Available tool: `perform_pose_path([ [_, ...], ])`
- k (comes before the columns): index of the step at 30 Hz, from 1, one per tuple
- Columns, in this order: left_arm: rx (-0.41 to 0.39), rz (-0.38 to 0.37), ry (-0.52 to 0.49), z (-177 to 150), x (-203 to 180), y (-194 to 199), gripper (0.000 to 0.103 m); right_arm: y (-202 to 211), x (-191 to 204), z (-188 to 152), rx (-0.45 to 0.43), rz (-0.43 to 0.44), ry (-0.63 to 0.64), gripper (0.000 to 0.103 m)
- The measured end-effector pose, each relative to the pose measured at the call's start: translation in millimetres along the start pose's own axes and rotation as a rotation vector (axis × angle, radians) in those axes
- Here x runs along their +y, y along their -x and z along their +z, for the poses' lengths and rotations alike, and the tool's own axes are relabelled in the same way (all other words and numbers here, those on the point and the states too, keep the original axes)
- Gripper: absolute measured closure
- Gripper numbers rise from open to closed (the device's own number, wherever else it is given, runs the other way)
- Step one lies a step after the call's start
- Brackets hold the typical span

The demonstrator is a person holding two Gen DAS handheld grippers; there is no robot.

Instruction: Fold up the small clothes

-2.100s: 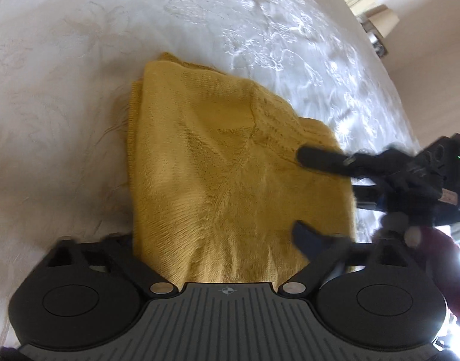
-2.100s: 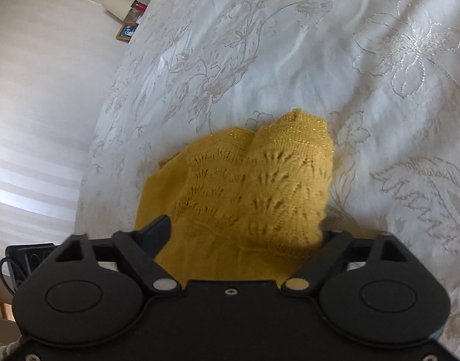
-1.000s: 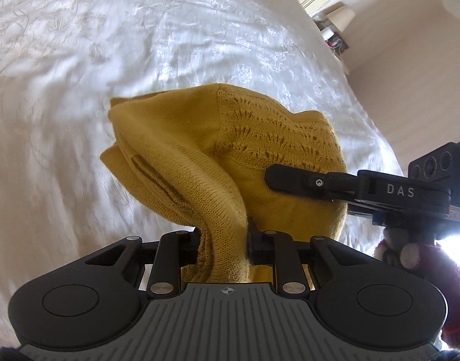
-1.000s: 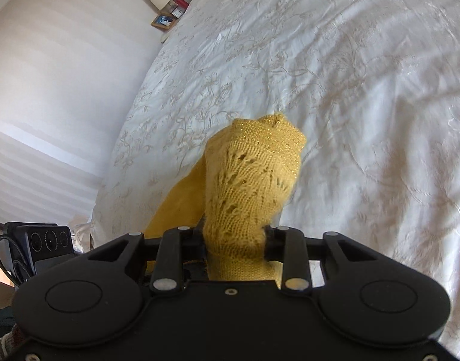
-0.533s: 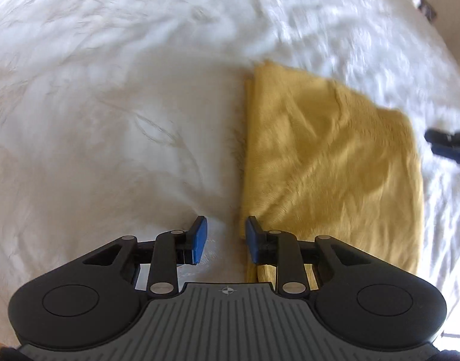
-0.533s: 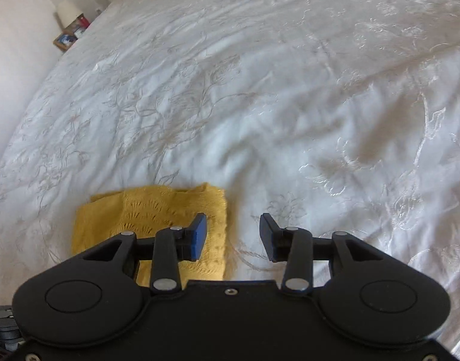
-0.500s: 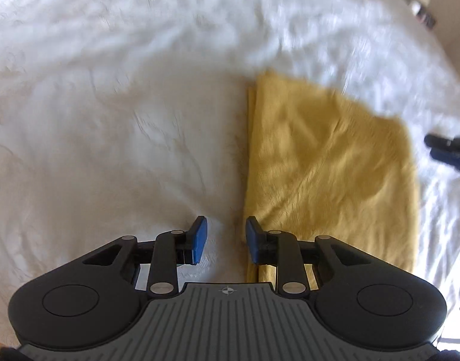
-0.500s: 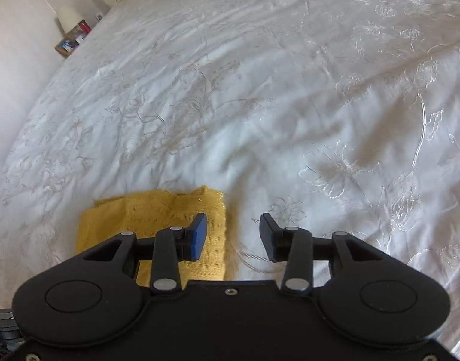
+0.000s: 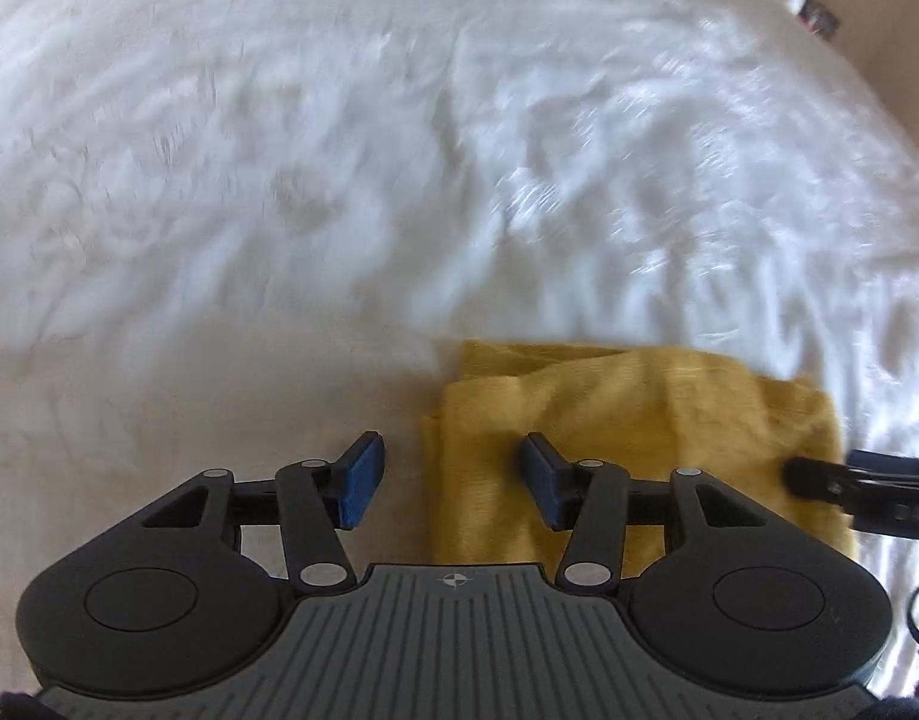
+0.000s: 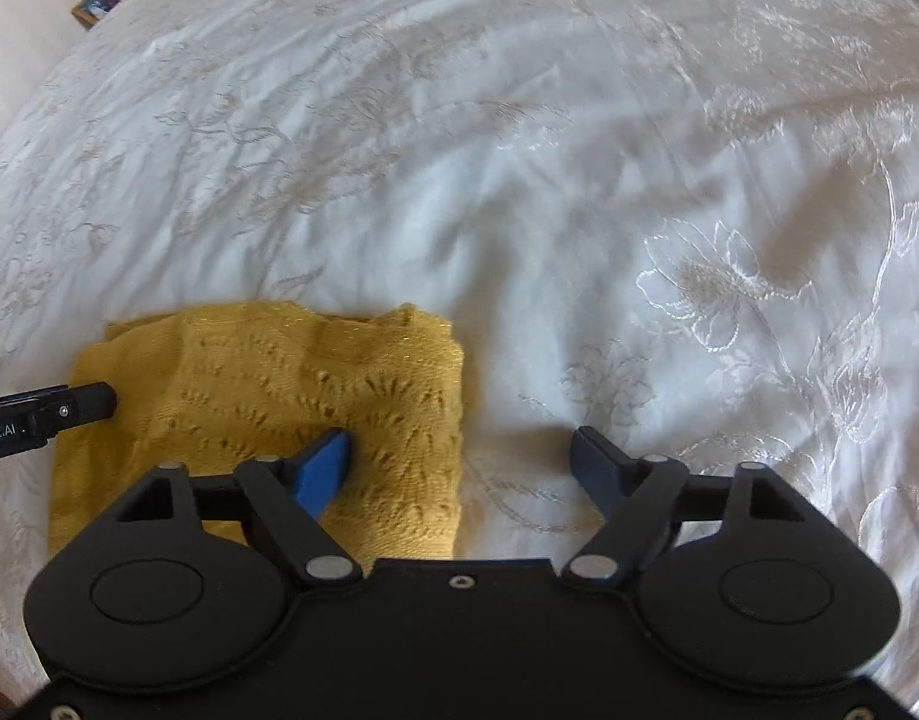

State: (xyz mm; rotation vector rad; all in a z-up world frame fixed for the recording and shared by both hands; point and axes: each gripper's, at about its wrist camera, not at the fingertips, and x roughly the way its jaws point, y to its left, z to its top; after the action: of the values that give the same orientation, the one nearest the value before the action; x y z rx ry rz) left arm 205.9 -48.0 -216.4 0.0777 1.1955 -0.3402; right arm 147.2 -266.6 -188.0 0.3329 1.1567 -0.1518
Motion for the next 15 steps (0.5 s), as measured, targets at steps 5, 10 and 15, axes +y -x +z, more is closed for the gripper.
perform_pose_path([
  [5,0.018,-0.021,-0.051,3,5,-4,0.044,2,-6,1,-0.004,-0.004,-0.022,0.017],
  [10,-0.021,-0.024,-0.056,-13,-2,31,0.044,35,-7,-11,-0.086,0.032,-0.017,0.012],
  [15,-0.051,-0.017,-0.056,-41,-18,68,0.012,77,-14,-34,-0.141,0.085,-0.044,0.001],
])
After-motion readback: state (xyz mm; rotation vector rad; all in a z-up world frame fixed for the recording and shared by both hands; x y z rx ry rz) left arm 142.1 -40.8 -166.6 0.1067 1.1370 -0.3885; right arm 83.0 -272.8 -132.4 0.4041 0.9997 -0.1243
